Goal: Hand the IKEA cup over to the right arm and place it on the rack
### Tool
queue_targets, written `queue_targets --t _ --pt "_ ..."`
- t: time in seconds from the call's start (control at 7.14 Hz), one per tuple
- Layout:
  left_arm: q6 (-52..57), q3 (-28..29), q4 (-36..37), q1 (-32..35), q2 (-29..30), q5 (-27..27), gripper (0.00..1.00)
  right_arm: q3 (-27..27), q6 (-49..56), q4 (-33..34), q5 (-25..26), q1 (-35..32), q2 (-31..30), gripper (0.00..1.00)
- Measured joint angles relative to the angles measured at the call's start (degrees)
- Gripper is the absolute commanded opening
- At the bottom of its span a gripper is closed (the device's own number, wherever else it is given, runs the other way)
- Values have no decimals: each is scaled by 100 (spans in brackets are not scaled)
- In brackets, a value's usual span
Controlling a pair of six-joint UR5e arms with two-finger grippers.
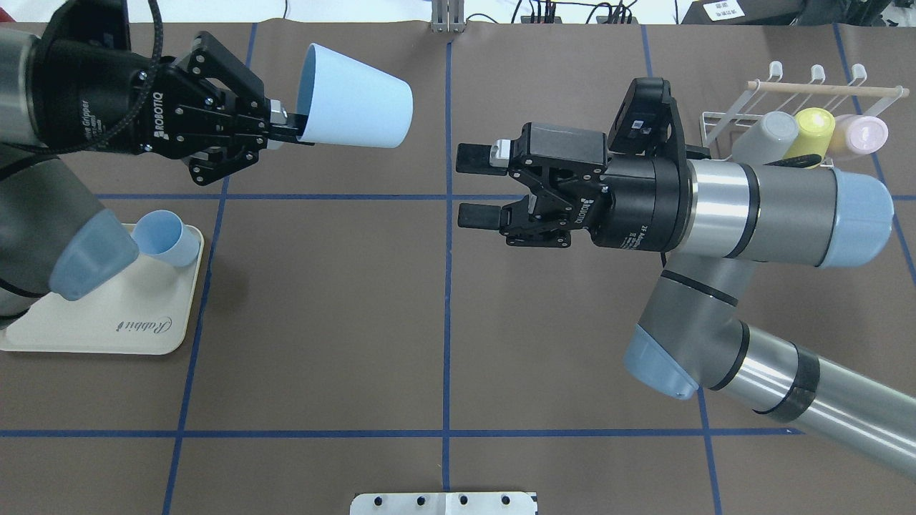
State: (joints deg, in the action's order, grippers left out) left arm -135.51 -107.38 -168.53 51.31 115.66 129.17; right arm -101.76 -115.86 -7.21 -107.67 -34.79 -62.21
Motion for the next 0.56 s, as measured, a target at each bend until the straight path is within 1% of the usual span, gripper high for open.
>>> queue_targets --t 0.14,0.28,0.56 --pt "-515 129 -572 -176 0 -201 0 10 -16 -244 191 121 -12 98" --pt "-987 229 -965 -311 7 -312 0 6 -17 -400 323 196 -14 98" --pt "-1973 322 -1188 -489 74 -384 0 -7 0 -482 418 239 -2 98"
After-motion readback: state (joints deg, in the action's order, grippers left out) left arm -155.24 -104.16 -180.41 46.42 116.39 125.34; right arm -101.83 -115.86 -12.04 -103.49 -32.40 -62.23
